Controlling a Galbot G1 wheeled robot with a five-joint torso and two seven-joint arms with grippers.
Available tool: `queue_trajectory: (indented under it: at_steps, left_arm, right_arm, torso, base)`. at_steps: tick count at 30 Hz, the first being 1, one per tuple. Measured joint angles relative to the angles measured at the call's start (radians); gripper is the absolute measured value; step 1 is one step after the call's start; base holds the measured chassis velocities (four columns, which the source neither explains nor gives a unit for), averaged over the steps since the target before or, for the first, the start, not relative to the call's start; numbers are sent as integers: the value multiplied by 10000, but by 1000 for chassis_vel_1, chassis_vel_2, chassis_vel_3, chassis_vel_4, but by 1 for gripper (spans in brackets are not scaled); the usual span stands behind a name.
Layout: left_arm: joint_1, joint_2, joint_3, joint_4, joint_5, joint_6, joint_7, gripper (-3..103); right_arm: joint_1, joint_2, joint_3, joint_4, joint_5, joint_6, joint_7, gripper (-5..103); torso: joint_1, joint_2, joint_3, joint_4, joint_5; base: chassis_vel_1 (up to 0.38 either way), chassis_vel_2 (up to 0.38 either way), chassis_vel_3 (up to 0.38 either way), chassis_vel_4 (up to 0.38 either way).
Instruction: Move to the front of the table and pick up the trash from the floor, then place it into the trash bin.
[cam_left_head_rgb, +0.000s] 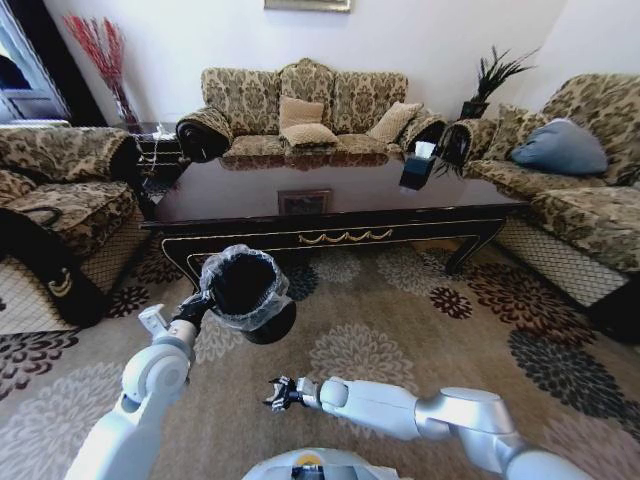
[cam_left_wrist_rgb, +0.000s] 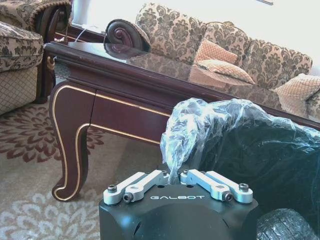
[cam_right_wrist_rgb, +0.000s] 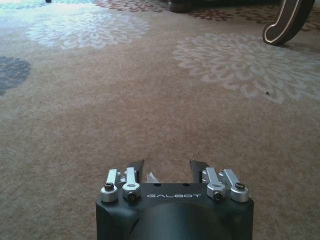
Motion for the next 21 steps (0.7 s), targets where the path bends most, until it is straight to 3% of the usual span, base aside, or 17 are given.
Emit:
queue_trajectory:
  at_steps: [3,4,6,13,16,19,21]
  left_arm:
    - [21,0,-1,-4,0,0,0,3]
    - [28,0,-1,-6,0,0,0,3]
    - [33,0,-3,-8,1,0,0,3]
    - [55,21,-27,-42,3,-1,2,3]
    - [62,19,-29,-51,5,-3,2,3]
    - [69,-5,-31,-53,15,-8,2,3]
    - [70,-6,-31,-53,16,-9,2,3]
  right_arm:
    - [-22,-42,0,-32,-41,0,195,38]
    - [-32,-63,-1,-28,-43,1,313,44]
    - [-41,-78,-7,-17,-43,0,422,44]
    - [-84,-77,-119,86,269,-369,1542,76]
    - [-113,-87,-166,97,393,-436,1662,82]
    - [-176,-115,-192,108,427,-465,1705,96]
    - [-181,-116,-194,108,426,-466,1704,96]
  torso:
    - [0,0,0,0,0]
    - [0,0,0,0,0]
    - [0,0,0,-1,0]
    - [0,0,0,0,0]
    - [0,0,0,0,0]
    - [0,0,0,0,0]
    - [0,0,0,0,0]
  base:
    - [0,0,0,0]
    - [0,0,0,0]
    - [0,0,0,0]
    - [0,0,0,0]
    - [0,0,0,0]
    - [0,0,0,0]
    - [0,0,0,0]
